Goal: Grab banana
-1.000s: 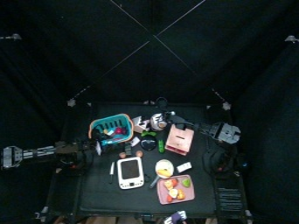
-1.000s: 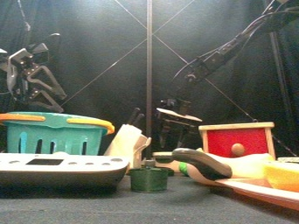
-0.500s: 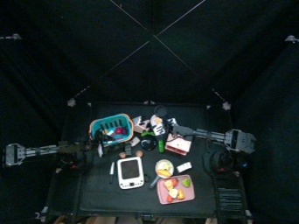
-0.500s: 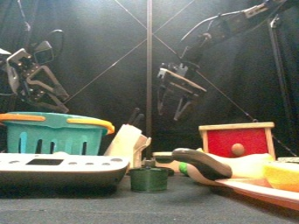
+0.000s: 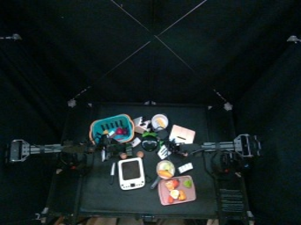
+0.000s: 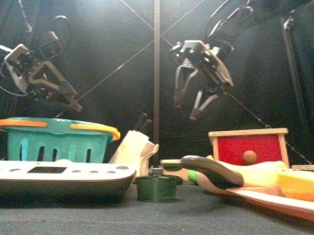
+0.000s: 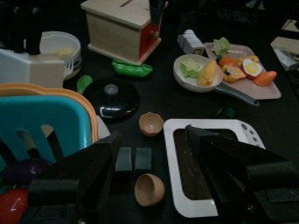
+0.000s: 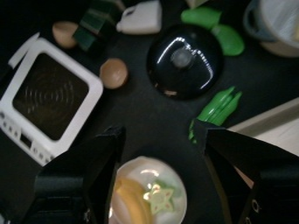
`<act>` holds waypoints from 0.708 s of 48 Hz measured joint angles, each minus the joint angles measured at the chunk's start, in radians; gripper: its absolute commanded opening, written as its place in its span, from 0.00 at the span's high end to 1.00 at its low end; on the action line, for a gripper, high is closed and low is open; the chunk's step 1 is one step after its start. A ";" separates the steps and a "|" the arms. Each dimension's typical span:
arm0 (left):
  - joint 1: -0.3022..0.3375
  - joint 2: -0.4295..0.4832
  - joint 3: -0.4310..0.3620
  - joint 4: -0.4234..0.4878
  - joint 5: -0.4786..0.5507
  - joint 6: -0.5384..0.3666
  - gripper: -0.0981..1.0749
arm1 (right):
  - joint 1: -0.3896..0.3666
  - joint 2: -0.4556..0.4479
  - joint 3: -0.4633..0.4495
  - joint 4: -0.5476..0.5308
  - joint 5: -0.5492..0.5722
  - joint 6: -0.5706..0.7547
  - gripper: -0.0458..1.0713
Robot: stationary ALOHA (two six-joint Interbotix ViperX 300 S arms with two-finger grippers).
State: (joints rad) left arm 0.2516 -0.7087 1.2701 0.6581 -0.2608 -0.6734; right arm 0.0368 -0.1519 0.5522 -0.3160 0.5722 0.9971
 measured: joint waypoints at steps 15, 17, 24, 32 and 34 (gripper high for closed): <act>0.014 -0.002 0.000 -0.029 0.000 0.006 0.11 | 0.181 -0.002 0.063 0.011 -0.051 0.002 0.12; 0.014 -0.002 0.002 -0.029 0.000 0.006 0.11 | 0.195 -0.002 0.067 0.012 -0.052 0.005 0.12; 0.015 0.000 0.003 -0.029 0.002 0.006 0.11 | 0.232 0.021 0.071 0.020 -0.054 0.005 0.12; 0.015 -0.002 0.005 -0.031 0.002 0.006 0.11 | 0.236 0.072 0.072 0.029 -0.041 0.002 0.13; 0.015 0.000 0.005 -0.031 0.002 0.006 0.11 | 0.236 0.080 0.072 0.028 -0.035 0.002 0.13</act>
State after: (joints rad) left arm 0.2669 -0.7087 1.2747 0.6274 -0.2592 -0.6673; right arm 0.2730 -0.0721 0.6243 -0.2884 0.5369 0.9986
